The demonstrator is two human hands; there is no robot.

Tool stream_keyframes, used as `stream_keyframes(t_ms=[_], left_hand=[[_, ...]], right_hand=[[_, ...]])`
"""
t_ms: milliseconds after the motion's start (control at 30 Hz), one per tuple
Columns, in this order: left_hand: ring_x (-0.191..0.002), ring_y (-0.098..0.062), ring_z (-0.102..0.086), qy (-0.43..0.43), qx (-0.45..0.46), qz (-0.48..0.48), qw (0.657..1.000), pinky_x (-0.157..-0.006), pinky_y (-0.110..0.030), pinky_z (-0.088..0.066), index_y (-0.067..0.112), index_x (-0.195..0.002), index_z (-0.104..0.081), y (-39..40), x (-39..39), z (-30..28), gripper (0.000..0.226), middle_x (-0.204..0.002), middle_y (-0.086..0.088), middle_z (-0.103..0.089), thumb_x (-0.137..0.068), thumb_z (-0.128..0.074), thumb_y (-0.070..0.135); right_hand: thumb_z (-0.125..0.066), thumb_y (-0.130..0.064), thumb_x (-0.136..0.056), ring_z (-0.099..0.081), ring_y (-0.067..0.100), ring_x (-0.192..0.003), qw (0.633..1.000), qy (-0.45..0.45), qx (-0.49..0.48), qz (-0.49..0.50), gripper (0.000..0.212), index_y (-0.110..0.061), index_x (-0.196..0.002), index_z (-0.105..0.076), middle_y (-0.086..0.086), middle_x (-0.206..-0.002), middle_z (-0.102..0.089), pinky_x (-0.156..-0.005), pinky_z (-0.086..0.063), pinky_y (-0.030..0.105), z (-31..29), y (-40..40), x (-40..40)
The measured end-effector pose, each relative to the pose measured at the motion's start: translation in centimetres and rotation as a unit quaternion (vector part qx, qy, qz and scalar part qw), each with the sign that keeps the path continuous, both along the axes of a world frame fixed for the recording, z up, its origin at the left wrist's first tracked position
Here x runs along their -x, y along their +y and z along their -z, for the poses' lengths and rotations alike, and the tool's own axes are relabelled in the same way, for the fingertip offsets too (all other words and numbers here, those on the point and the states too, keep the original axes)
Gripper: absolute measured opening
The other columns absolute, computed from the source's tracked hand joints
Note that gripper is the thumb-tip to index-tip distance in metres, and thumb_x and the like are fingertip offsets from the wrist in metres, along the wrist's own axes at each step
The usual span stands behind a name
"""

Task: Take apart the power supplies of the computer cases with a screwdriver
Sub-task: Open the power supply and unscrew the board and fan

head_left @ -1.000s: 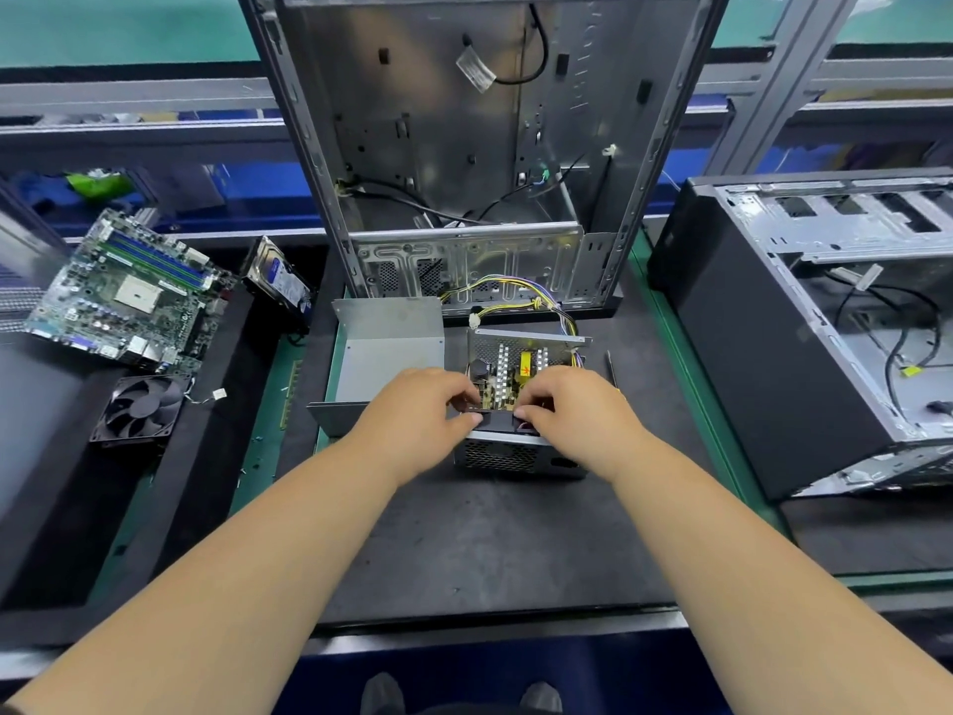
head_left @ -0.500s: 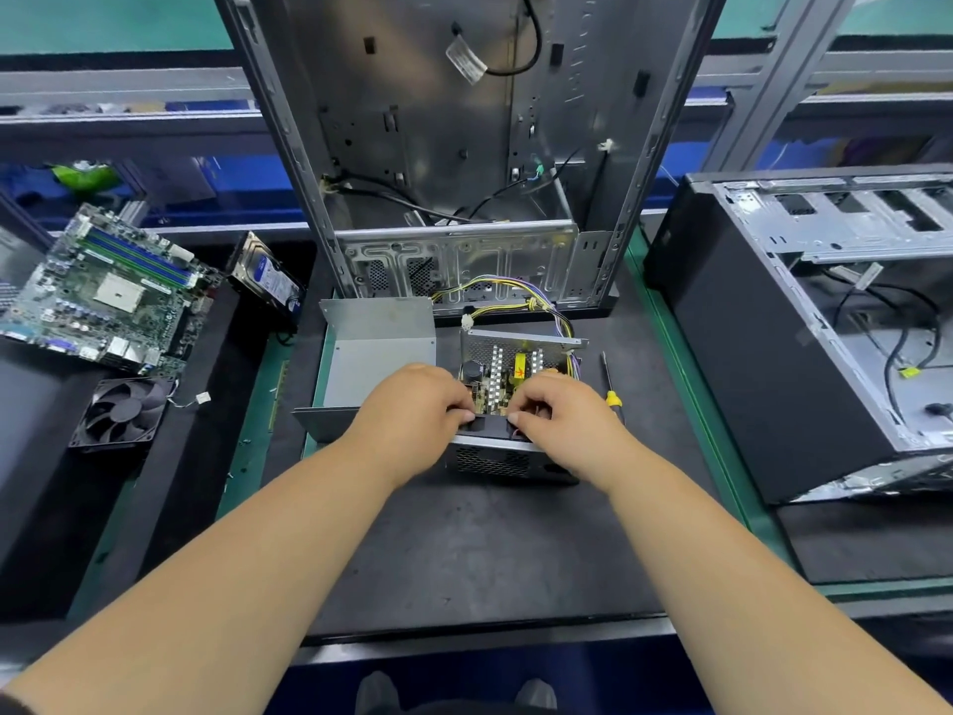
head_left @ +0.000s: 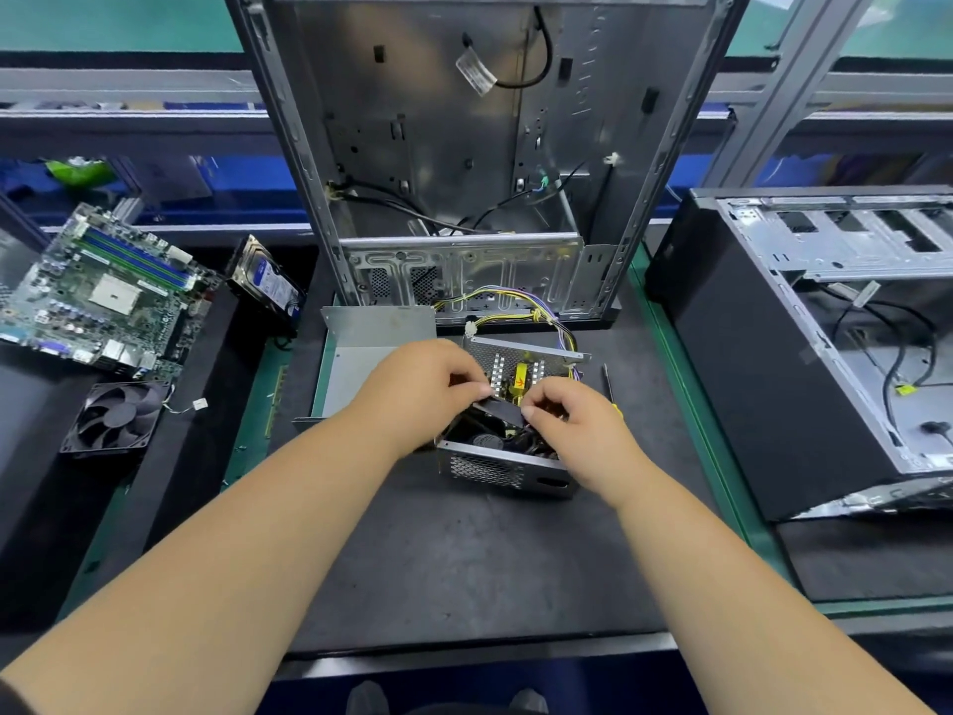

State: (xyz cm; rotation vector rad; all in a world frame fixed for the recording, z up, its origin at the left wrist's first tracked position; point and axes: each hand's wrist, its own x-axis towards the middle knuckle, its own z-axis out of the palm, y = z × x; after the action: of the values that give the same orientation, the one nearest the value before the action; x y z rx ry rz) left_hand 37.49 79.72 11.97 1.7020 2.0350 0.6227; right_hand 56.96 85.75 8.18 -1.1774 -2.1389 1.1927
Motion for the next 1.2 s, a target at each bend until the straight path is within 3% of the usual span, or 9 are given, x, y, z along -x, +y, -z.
stream_keyframes(t_ms=[133, 200, 300, 467, 600, 733, 867, 1000, 1200], left_hand=[[-0.088, 0.007, -0.06, -0.18, 0.016, -0.026, 0.983, -0.073, -0.008, -0.041, 0.036, -0.095, -0.074, -1.0, 1.2, 0.9, 0.012, -0.093, 0.02, -0.07, -0.094, -0.063, 0.04], [-0.09, 0.004, -0.062, -0.228, 0.043, -0.011, 0.973, -0.08, -0.01, -0.044, 0.034, -0.104, -0.07, -1.4, 1.3, 1.2, 0.019, -0.097, 0.014, -0.07, -0.086, -0.074, 0.037], [-0.095, -0.002, -0.062, -0.144, 0.066, 0.004, 0.987, -0.089, -0.021, -0.048, 0.032, -0.103, -0.067, -1.6, 1.3, 1.9, 0.03, -0.099, 0.012, -0.069, -0.078, -0.083, 0.029], [-0.065, 0.008, -0.056, -0.155, 0.004, -0.048, 0.987, -0.061, -0.006, -0.038, 0.042, -0.087, -0.068, -1.0, 1.3, 1.6, 0.019, -0.077, 0.021, -0.065, -0.087, -0.075, 0.025], [-0.088, -0.003, -0.06, -0.142, -0.035, -0.087, 0.985, -0.08, -0.018, -0.045, 0.036, -0.093, -0.073, -0.1, 1.6, 1.1, 0.008, -0.096, 0.013, -0.064, -0.088, -0.073, 0.03], [-0.088, -0.003, -0.058, -0.109, -0.049, -0.101, 0.988, -0.075, -0.012, -0.04, 0.032, -0.096, -0.074, 0.6, 2.4, 1.1, 0.01, -0.098, 0.009, -0.062, -0.087, -0.074, 0.032], [-0.087, -0.007, -0.058, -0.083, -0.025, -0.102, 0.991, -0.077, -0.024, -0.042, 0.038, -0.093, -0.071, 1.1, 2.6, 1.6, 0.005, -0.097, 0.012, -0.062, -0.09, -0.07, 0.034], [-0.084, 0.0, -0.056, -0.085, 0.001, -0.098, 0.992, -0.071, -0.018, -0.039, 0.041, -0.095, -0.068, 1.5, 2.5, 2.4, 0.01, -0.094, 0.02, -0.061, -0.094, -0.065, 0.032], [-0.107, -0.012, -0.053, -0.079, 0.026, -0.103, 0.991, -0.091, -0.025, -0.037, 0.034, -0.117, -0.066, 1.3, 1.8, 3.5, 0.031, -0.118, 0.01, -0.053, -0.097, -0.054, 0.012]], right_hand=[[-0.064, -0.01, -0.093, -0.053, -0.004, -0.066, 0.998, 0.041, 0.048, 0.023, 0.028, -0.029, -0.074, -0.063, -0.021, -0.07, -0.063, -0.063, -0.04, 0.01, 0.3, 0.4, 0.0], [-0.063, -0.008, -0.094, -0.052, -0.002, -0.064, 0.993, 0.072, 0.083, 0.044, 0.025, -0.026, -0.076, -0.065, -0.02, -0.067, -0.062, -0.063, -0.04, 0.014, 0.7, 0.6, -0.2], [-0.062, -0.011, -0.095, -0.047, 0.004, -0.063, 0.986, 0.089, 0.12, 0.074, 0.02, -0.023, -0.081, -0.067, -0.017, -0.069, -0.058, -0.057, -0.038, 0.016, 1.1, 1.0, -0.5], [-0.063, -0.009, -0.096, -0.057, 0.004, -0.069, 0.982, 0.107, 0.137, 0.069, 0.021, -0.025, -0.084, -0.07, -0.015, -0.074, -0.064, -0.07, -0.046, 0.016, 0.8, 1.5, -0.9], [-0.061, -0.017, -0.097, -0.064, 0.002, -0.067, 0.991, 0.045, 0.099, 0.084, 0.019, -0.031, -0.089, -0.069, -0.007, -0.083, -0.069, -0.063, -0.046, 0.01, 0.5, 2.0, -2.1], [-0.065, -0.019, -0.094, -0.057, -0.001, -0.066, 0.996, -0.066, 0.043, 0.041, 0.022, -0.034, -0.078, -0.068, -0.013, -0.079, -0.067, -0.055, -0.04, 0.008, 0.5, 2.1, -3.1], [-0.066, -0.014, -0.091, -0.057, 0.004, -0.077, 0.988, -0.154, 0.0, -0.005, 0.023, -0.034, -0.082, -0.072, -0.013, -0.09, -0.062, -0.064, -0.039, 0.016, 0.4, 2.3, -3.6], [-0.068, -0.006, -0.086, -0.053, 0.006, -0.065, 0.99, -0.138, 0.03, 0.003, 0.033, -0.037, -0.076, -0.066, -0.011, -0.078, -0.062, -0.061, -0.043, 0.017, 0.7, 2.4, -4.3], [-0.077, -0.004, -0.077, -0.054, 0.006, -0.062, 0.991, -0.123, 0.042, -0.029, 0.035, -0.033, -0.092, -0.064, -0.007, -0.086, -0.064, -0.072, -0.051, 0.029, 1.4, 2.1, -4.5]])
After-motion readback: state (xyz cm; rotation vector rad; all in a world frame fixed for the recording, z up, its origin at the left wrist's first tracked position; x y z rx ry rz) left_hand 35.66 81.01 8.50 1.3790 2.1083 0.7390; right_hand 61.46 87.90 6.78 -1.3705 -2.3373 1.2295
